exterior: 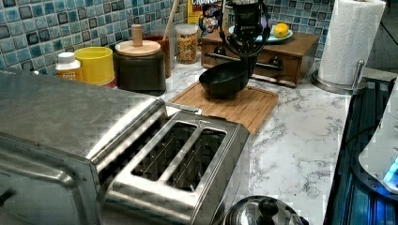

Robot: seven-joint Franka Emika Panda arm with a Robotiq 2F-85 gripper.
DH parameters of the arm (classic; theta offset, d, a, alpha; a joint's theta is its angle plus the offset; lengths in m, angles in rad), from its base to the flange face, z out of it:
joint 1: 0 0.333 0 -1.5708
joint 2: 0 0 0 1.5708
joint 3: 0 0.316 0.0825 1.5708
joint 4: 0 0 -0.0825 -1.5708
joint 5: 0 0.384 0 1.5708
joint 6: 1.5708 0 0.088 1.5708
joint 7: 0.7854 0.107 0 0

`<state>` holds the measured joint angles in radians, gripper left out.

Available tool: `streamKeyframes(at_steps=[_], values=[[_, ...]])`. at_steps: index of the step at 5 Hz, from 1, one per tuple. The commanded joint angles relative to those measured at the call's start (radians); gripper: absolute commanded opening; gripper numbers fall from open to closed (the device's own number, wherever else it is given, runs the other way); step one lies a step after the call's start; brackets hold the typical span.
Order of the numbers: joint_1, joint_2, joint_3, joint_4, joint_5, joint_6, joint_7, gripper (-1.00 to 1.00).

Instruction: Put the bowl on the board.

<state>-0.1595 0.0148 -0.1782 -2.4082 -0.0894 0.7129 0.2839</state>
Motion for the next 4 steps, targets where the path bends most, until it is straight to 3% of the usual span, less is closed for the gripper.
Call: streamKeyframes(at_steps=[1, 4], values=[[0.014, 0.060, 0.014, 0.177, -0.020, -0.050, 0.023, 0.00], [0.017, 0.072, 0.016, 0.212, -0.006, -0.087, -0.013, 0.00]])
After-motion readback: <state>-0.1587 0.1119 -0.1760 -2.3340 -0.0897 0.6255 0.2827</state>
